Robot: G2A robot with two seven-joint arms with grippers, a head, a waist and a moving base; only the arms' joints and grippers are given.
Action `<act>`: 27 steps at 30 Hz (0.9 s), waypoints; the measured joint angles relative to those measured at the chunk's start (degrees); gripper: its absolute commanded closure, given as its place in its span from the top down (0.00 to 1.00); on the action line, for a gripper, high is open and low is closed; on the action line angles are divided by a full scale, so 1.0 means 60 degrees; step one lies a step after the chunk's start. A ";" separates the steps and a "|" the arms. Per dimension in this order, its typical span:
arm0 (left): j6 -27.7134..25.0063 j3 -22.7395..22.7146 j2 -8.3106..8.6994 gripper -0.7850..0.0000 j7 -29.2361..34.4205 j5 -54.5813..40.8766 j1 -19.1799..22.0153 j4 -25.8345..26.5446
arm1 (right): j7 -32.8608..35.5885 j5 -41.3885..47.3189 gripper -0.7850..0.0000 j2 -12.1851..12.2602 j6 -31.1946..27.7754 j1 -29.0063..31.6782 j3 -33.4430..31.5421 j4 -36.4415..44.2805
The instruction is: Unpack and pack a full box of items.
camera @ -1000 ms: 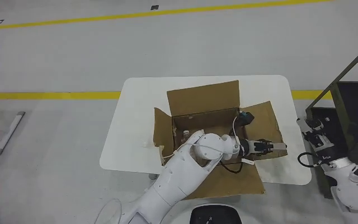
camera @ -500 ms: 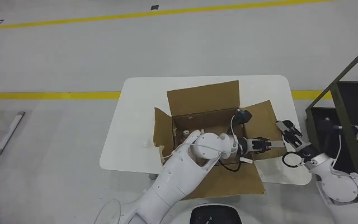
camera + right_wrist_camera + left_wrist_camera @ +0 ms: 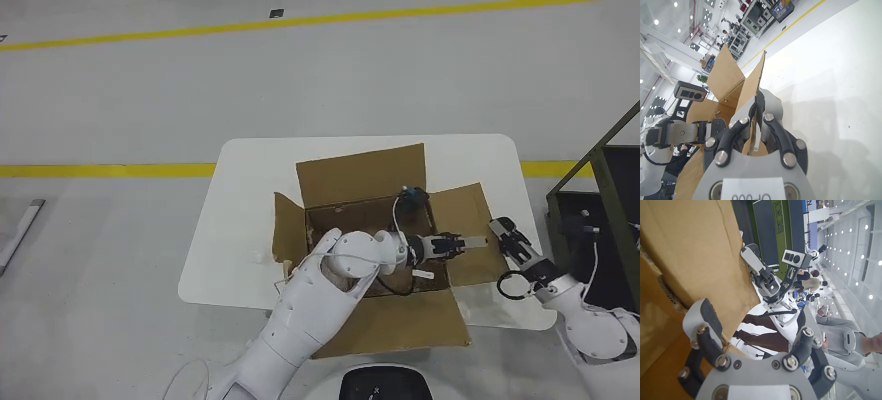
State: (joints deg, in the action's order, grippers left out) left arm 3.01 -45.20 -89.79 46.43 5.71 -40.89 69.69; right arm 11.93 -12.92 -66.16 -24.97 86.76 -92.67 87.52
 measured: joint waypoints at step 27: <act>0.0373 -0.1337 0.0812 1.00 0.0243 0.2810 -0.1277 0.2029 | -0.0711 0.0442 0.83 -0.0229 0.0566 0.0462 0.0502 0.0566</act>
State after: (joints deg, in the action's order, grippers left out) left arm 5.25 -53.23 -84.92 47.88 22.56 -48.55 81.86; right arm 7.66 -10.27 -67.54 -21.57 89.53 -89.66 90.91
